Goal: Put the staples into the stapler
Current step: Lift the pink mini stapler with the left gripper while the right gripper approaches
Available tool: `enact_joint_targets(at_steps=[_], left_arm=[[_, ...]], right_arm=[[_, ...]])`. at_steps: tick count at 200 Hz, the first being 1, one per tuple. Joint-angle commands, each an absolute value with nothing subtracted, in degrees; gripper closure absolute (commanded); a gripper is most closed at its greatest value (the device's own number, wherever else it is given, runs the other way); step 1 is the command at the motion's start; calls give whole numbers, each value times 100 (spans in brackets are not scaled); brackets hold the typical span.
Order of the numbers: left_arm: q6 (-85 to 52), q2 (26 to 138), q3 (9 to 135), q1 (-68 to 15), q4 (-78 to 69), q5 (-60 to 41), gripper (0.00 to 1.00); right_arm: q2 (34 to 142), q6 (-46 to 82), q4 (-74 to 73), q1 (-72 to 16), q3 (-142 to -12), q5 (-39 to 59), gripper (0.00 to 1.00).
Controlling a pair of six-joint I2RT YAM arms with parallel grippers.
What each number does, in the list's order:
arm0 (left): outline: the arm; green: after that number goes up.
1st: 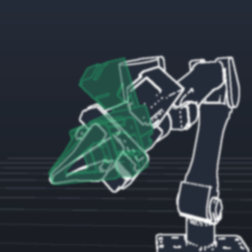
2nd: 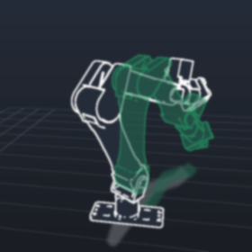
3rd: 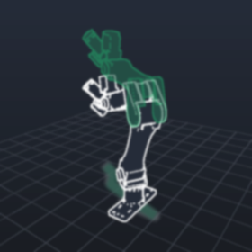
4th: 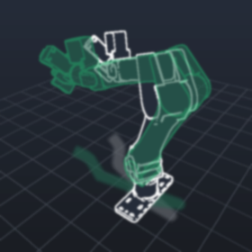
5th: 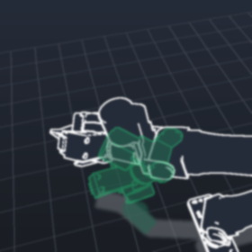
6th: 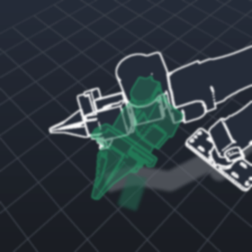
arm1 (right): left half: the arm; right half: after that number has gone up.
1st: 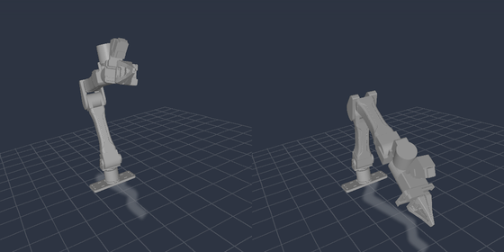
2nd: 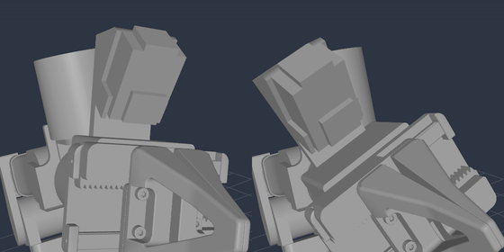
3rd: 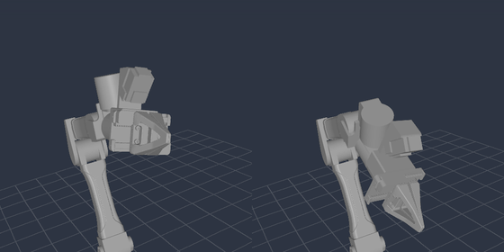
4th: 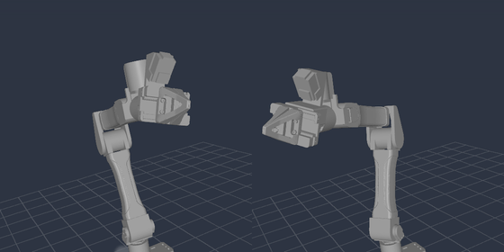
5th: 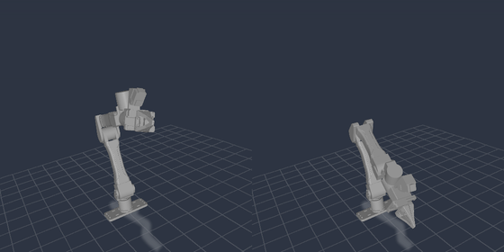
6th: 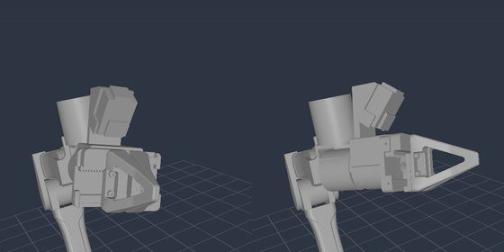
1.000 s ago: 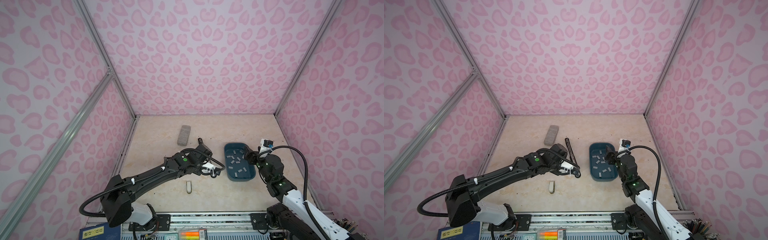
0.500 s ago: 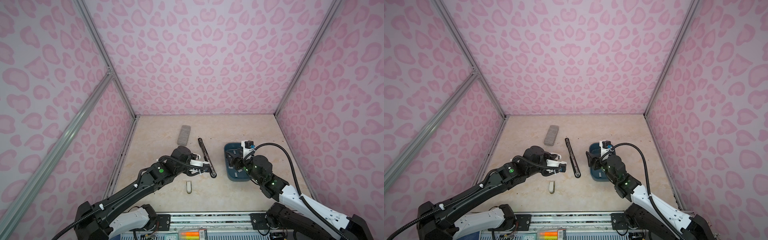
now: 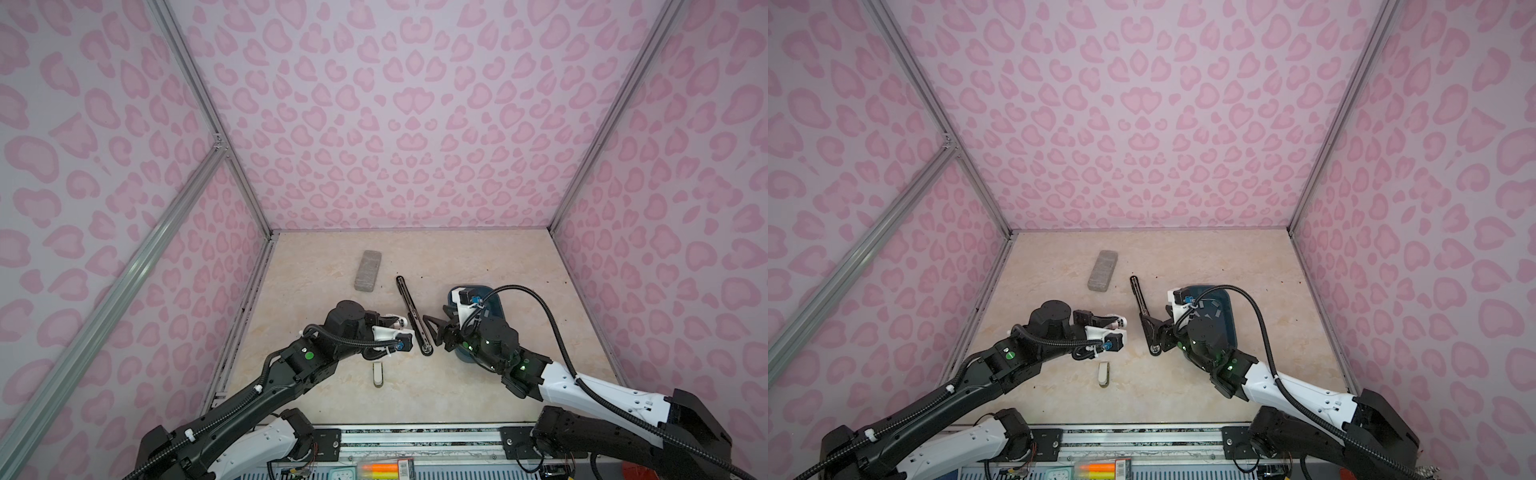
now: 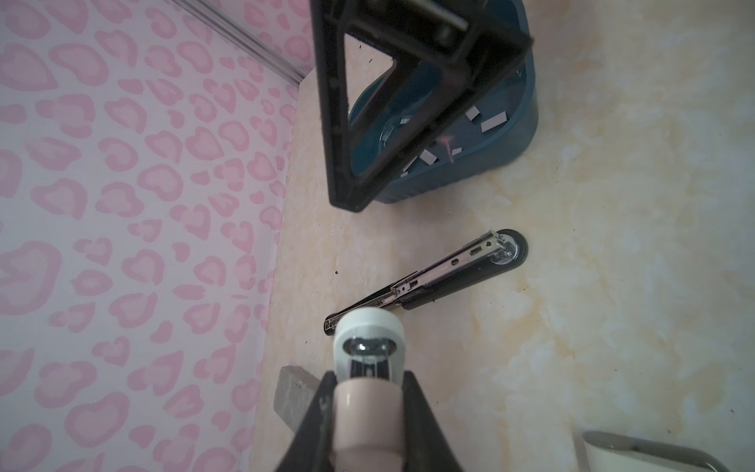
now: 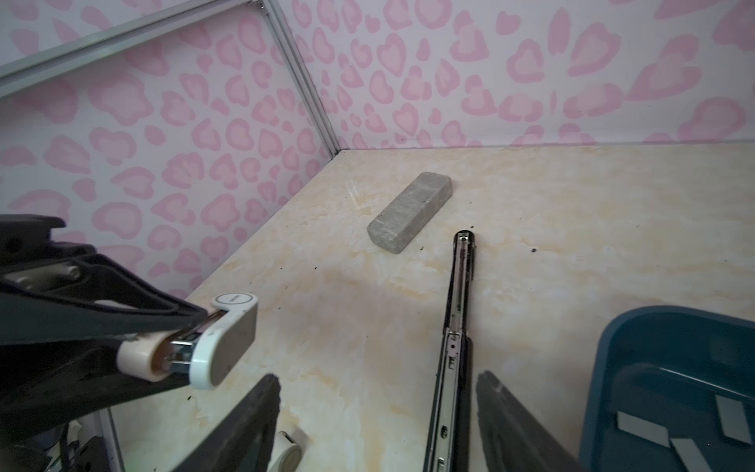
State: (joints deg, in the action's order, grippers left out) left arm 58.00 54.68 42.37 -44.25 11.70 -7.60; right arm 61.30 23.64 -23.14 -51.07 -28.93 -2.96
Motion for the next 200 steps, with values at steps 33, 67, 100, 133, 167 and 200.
enact_joint_targets(at_steps=[33, 67, 100, 133, 167, 200], left_arm=[[5651, 5518, 4302, -4433, 977, -1066, 97], [5651, 5542, 4326, -4434, 1023, -1129, 97], [5652, 5556, 4364, -4438, 1019, -1107, 97], [5626, 5502, 4351, -4440, 1011, -1091, 97], [5632, 5451, 4355, -4456, 1054, -1169, 97], [5730, 5378, 4315, -4490, 1088, -1370, 97]], right_arm=[[6326, 2678, -2833, -5273, -2956, -53, 25], [6332, 2797, -3280, -5307, -2779, 177, 24], [6518, 2700, -3237, -5426, -2926, 266, 24], [6711, 2645, -3203, -5433, -3002, 103, 25], [6911, 2646, -3172, -5428, -3091, 9, 30], [7030, 2652, -3042, -5431, -3181, -139, 33]])
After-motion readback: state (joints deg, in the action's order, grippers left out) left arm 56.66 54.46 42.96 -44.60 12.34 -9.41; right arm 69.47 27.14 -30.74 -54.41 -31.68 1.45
